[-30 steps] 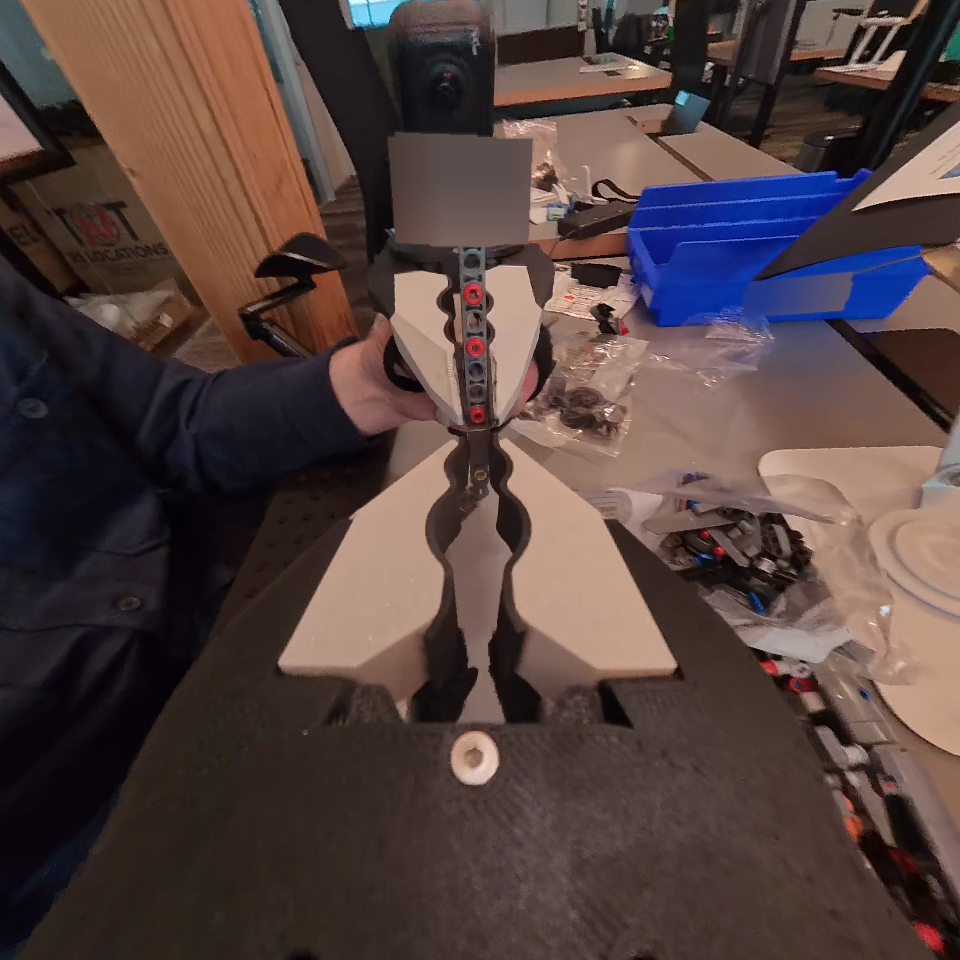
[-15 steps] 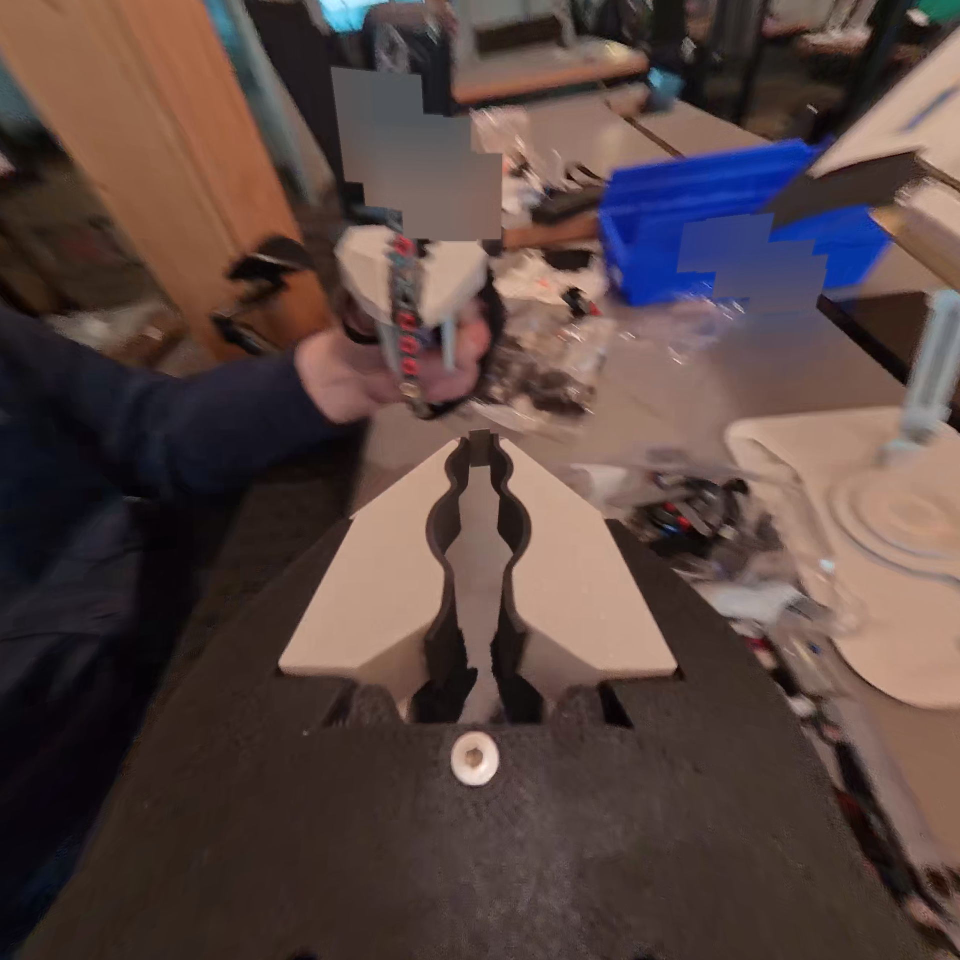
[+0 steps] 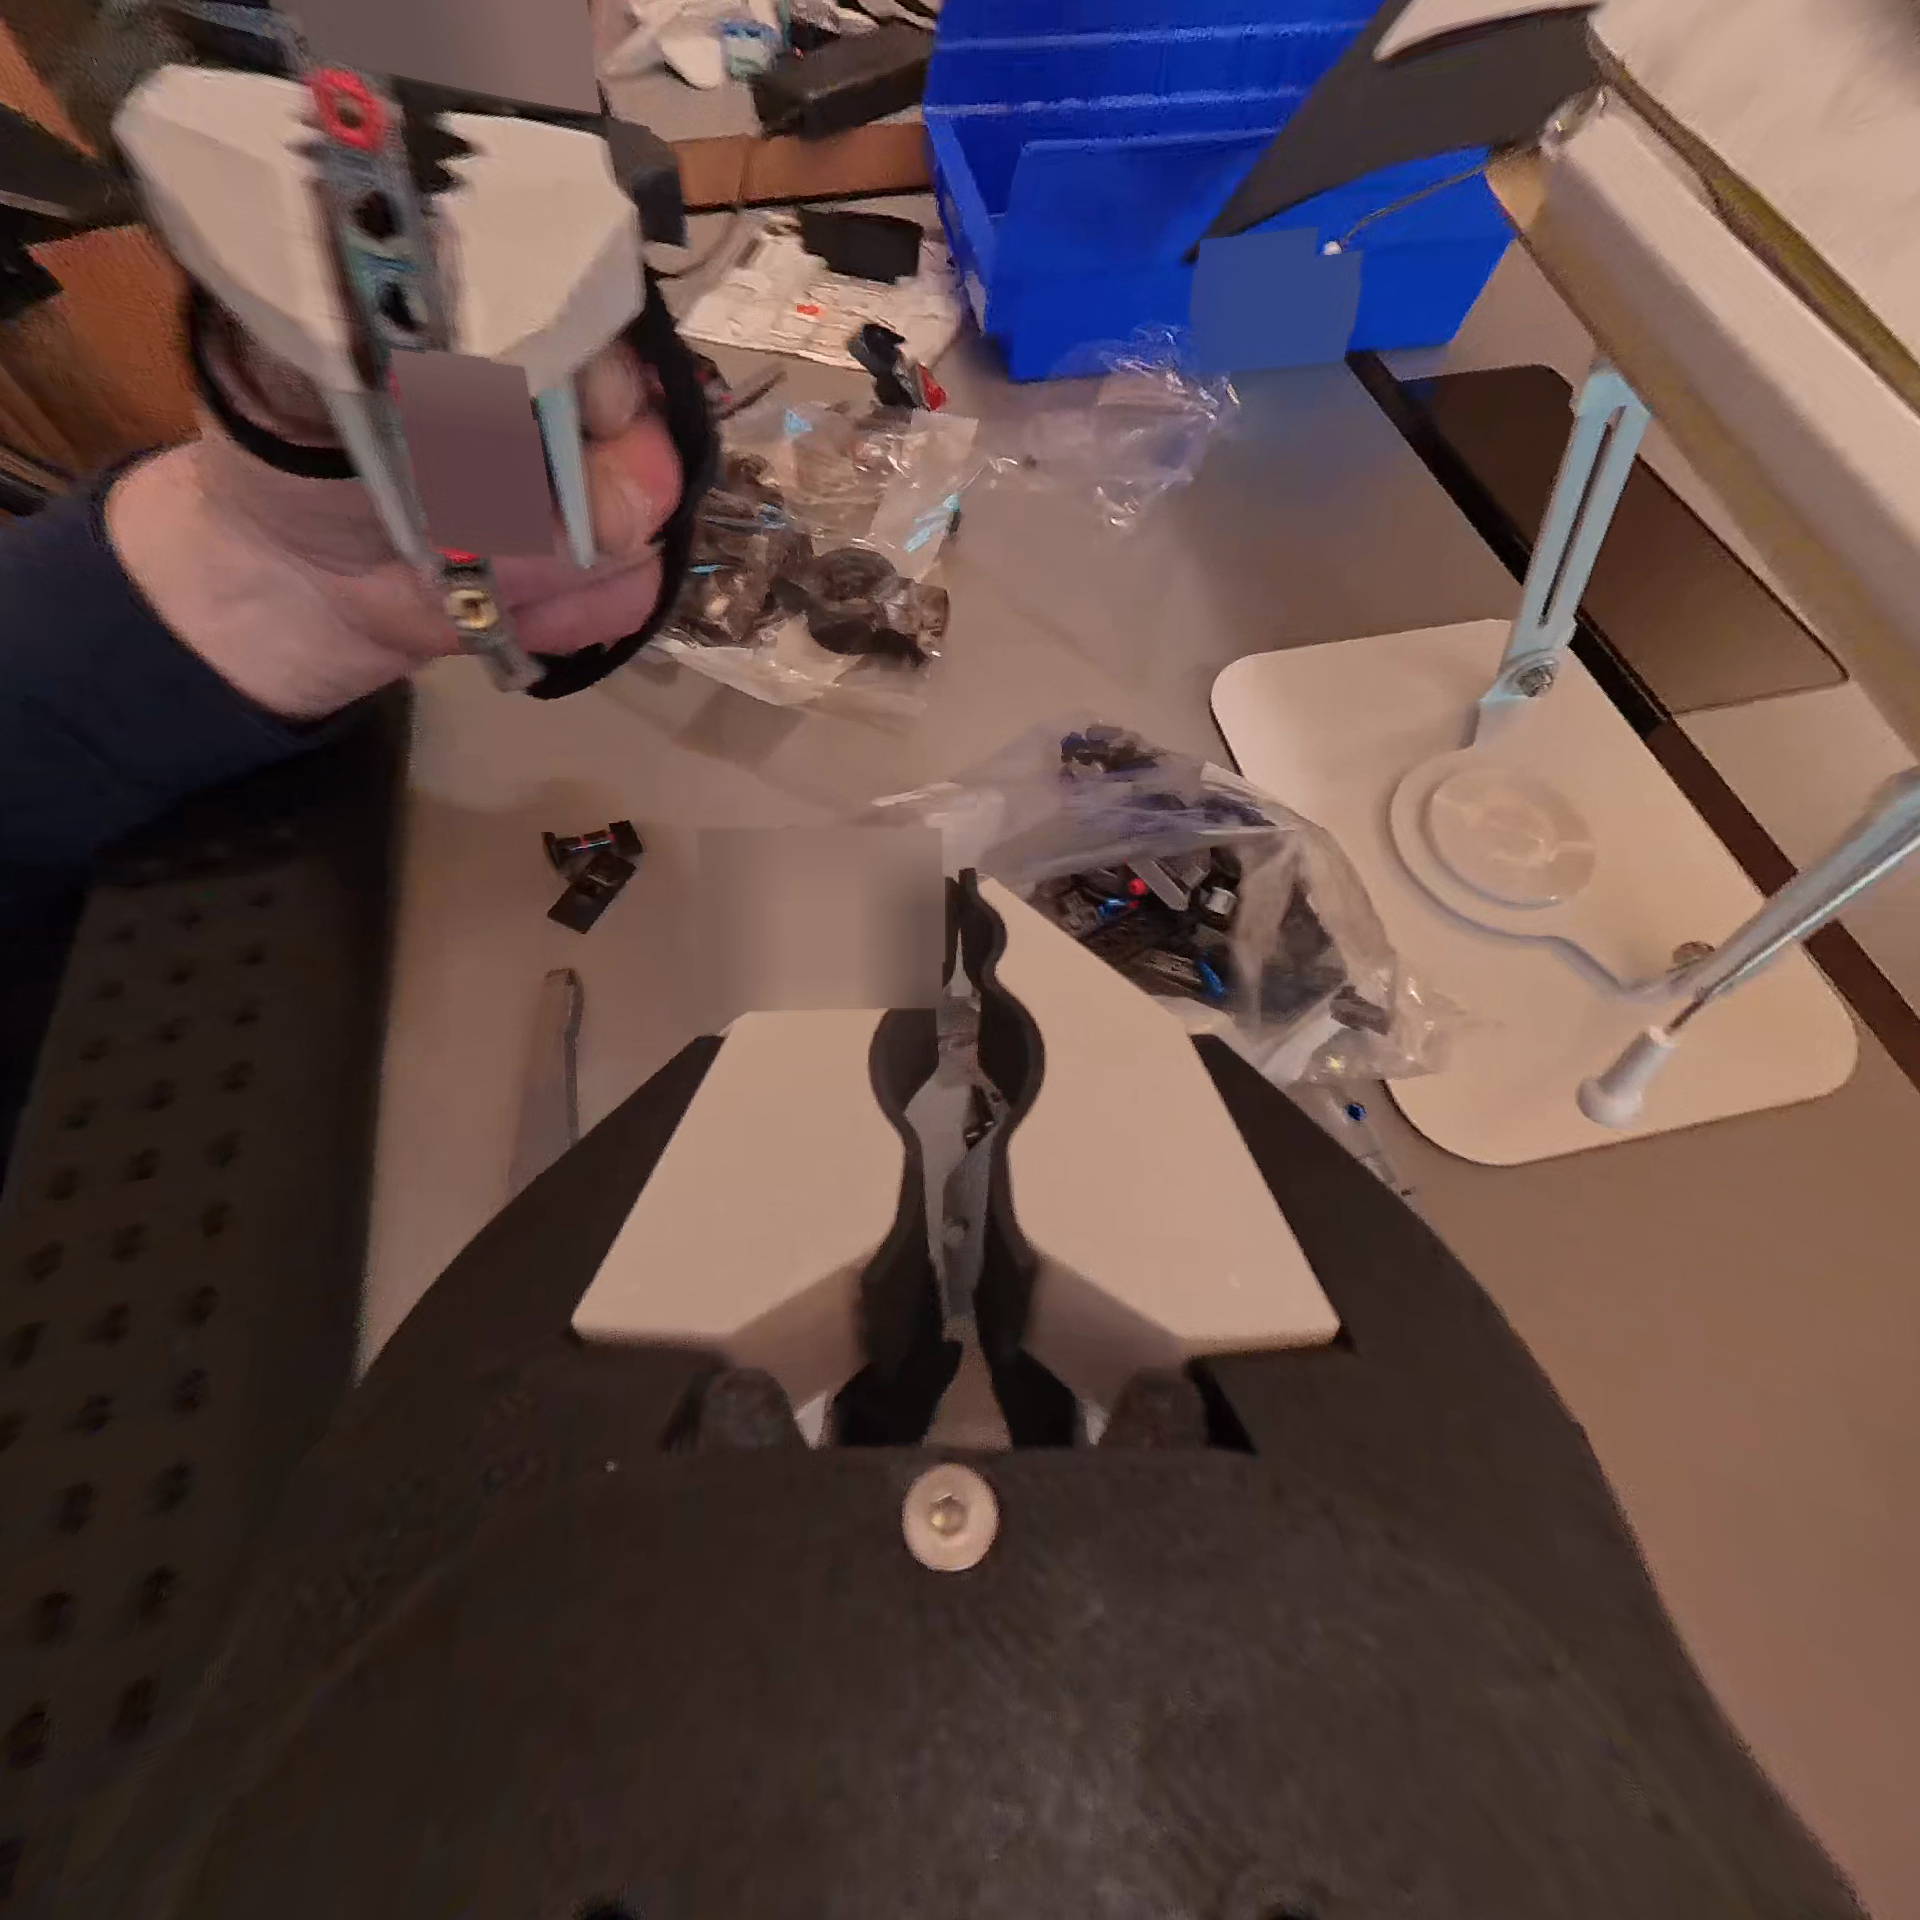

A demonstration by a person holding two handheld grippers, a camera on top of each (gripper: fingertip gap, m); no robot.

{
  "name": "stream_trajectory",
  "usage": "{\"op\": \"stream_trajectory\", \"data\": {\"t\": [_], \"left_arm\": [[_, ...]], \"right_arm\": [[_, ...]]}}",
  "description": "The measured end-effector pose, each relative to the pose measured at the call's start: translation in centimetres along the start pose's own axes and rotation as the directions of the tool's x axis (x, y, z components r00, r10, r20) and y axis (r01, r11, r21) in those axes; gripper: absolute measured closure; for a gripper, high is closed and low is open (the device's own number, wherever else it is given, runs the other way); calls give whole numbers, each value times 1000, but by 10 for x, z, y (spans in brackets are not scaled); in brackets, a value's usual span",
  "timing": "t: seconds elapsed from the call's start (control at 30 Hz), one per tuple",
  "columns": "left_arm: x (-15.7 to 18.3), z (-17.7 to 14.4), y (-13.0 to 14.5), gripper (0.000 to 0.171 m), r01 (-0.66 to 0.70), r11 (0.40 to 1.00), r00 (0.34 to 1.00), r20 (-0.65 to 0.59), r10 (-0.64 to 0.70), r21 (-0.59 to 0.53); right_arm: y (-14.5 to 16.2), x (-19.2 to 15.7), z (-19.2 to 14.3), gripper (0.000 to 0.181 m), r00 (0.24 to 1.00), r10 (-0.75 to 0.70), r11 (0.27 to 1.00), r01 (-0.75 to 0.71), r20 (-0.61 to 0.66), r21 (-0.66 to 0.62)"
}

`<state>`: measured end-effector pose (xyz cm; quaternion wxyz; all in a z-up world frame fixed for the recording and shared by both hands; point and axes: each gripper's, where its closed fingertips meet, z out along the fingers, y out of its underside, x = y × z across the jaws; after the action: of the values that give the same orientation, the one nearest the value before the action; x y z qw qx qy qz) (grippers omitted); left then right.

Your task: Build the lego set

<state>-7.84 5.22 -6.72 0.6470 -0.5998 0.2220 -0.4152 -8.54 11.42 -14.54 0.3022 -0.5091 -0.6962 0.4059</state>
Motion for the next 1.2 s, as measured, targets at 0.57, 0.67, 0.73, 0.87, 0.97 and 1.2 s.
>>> {"op": "stream_trajectory", "data": {"t": [0.57,0.67,0.73,0.87,0.97,1.2], "left_arm": [[2,9,2,167,30,999,999,-21,-29,15],[4,11,2,167,26,999,999,-24,-25,24],[3,10,1,167,19,999,1000,-17,-19,28],[2,9,-4,167,7,998,1000,1,-7,59],[2,8,-10,167,-50,996,998,42,46,81],[0,7,-6,167,-141,990,982,122,140,-7]], "right_arm": [[-37,-70,-4,156,973,-147,978,116,177,172],[-44,-69,-6,175,979,-120,975,85,166,206],[-45,-68,-5,176,980,-90,976,51,179,211],[-50,-67,-7,176,983,-41,970,-3,178,241],[-55,-65,-7,176,982,27,962,-76,185,262],[-51,-65,-6,177,994,-27,974,2,108,226]]}}
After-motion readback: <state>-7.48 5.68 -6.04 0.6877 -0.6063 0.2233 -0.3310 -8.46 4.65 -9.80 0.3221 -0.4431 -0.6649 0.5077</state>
